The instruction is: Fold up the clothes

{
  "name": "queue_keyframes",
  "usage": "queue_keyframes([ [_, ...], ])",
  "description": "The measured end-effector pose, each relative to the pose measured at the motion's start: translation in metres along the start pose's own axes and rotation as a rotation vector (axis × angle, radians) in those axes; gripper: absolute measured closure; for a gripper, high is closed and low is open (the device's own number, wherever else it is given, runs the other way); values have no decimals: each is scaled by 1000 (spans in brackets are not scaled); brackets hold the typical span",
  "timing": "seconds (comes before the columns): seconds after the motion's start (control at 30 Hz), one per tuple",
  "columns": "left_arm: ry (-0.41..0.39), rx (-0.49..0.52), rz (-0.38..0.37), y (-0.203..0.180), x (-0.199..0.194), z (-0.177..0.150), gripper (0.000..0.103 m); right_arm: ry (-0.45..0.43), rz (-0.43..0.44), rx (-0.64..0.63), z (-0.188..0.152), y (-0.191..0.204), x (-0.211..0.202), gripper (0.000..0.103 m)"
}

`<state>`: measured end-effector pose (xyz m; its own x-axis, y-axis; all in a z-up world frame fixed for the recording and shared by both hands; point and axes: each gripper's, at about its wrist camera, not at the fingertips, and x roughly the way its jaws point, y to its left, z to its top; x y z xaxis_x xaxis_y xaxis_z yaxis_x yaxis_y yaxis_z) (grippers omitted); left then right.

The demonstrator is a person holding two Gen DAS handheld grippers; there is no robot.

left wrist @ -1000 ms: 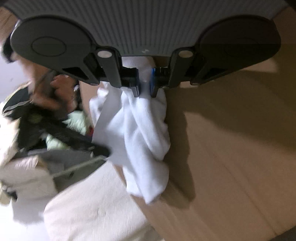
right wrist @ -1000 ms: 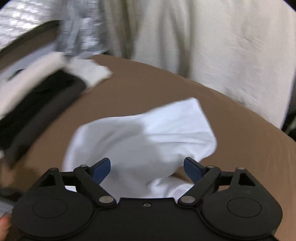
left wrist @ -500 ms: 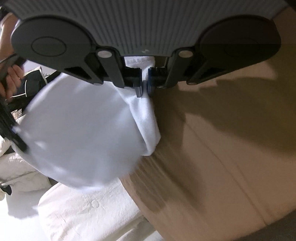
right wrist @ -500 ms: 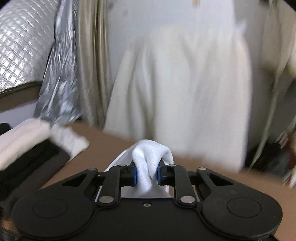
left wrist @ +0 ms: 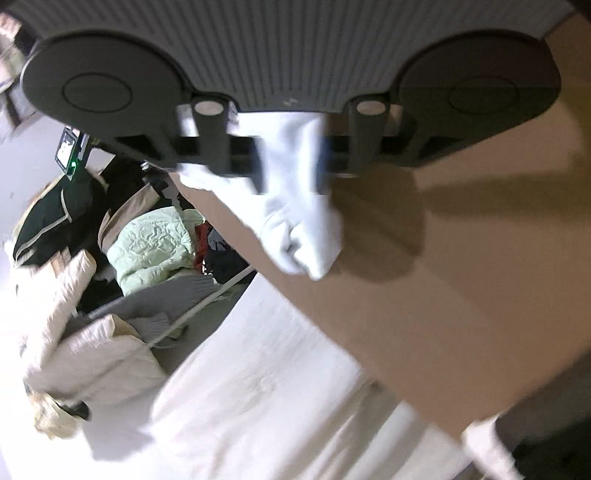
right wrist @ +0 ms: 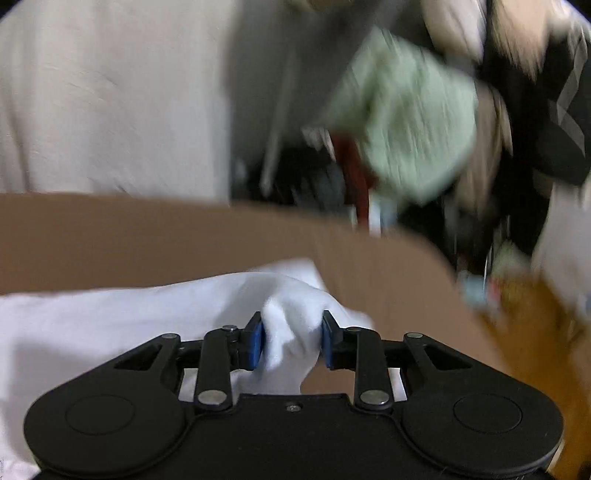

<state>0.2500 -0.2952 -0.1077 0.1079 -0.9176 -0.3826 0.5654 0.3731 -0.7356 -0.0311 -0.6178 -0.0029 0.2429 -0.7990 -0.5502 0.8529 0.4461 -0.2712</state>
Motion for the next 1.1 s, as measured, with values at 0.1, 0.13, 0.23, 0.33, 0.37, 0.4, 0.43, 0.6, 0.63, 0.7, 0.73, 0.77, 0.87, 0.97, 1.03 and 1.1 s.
queue_keyframes([
  [0.1,11,-28,-2,11,13,9,51,89,-39,32,-21,-14,26,53],
  [0.13,29,-60,-12,18,14,7,47,82,-45,13,-22,-15,25,53],
  [0.23,101,-119,4,39,20,-6,41,0,35,-42,-14,-11,2,52],
  [0.33,152,-50,67,28,40,-14,47,32,282,-2,-26,-5,-25,35],
  [0.37,153,0,77,16,40,-15,63,47,369,15,-31,-3,-34,33],
  [0.4,154,51,86,3,41,-16,97,62,456,31,-35,-1,-43,29],
  [0.43,155,102,96,-9,41,-17,97,76,543,48,-40,1,-52,28],
  [0.6,88,251,95,-64,21,-12,97,213,825,129,-72,31,-67,28],
  [0.63,56,239,77,-70,10,-9,97,233,838,118,-76,40,-69,28],
  [0.7,1,210,50,-83,-26,-4,98,247,834,87,-79,55,-76,28],
  [0.73,-12,184,-4,-90,-51,-5,98,244,824,71,-79,60,-81,28],
  [0.77,-24,158,-58,-97,-76,-7,98,239,812,54,-78,63,-86,28],
  [0.87,-68,214,-16,-103,-126,-24,98,221,877,58,-68,60,-99,28],
  [0.97,93,157,221,-74,-96,-37,98,261,971,8,-67,60,-107,28],
  [1.03,232,79,297,-45,-66,-45,98,289,1000,-62,-76,67,-107,28],
  [1.1,321,-4,321,-23,-46,-51,98,304,999,-135,-90,77,-108,28],
])
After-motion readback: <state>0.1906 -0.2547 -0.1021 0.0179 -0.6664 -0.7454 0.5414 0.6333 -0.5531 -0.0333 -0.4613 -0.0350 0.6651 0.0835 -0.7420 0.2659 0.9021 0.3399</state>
